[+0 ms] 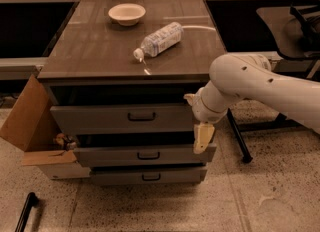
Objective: Open top drawer
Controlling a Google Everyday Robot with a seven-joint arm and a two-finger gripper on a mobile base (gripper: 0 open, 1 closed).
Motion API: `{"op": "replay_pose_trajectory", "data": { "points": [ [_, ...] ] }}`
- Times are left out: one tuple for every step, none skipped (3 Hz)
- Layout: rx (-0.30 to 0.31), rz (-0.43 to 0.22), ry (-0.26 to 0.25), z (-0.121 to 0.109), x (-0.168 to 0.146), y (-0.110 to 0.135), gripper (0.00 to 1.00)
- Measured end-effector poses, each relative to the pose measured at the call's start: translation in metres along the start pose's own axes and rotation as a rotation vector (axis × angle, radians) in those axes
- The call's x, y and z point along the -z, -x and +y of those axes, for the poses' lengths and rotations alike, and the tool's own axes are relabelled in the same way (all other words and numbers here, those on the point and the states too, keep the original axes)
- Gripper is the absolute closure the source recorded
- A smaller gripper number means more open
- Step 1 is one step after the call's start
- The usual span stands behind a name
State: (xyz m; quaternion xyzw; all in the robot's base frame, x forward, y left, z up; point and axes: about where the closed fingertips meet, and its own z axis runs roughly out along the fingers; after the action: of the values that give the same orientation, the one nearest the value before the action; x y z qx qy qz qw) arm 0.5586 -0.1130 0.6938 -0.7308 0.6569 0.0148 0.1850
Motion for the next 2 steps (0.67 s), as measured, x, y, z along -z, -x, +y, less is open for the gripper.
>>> {"op": "replay_pose_trajectory", "data": {
  "points": [
    [-0.008, -0.006, 0.022, -0.010, -0.020, -0.004, 0.00],
    [-0.007, -0.012, 0.048, -0.018, -0.037, -0.004, 0.00]
  ]
}}
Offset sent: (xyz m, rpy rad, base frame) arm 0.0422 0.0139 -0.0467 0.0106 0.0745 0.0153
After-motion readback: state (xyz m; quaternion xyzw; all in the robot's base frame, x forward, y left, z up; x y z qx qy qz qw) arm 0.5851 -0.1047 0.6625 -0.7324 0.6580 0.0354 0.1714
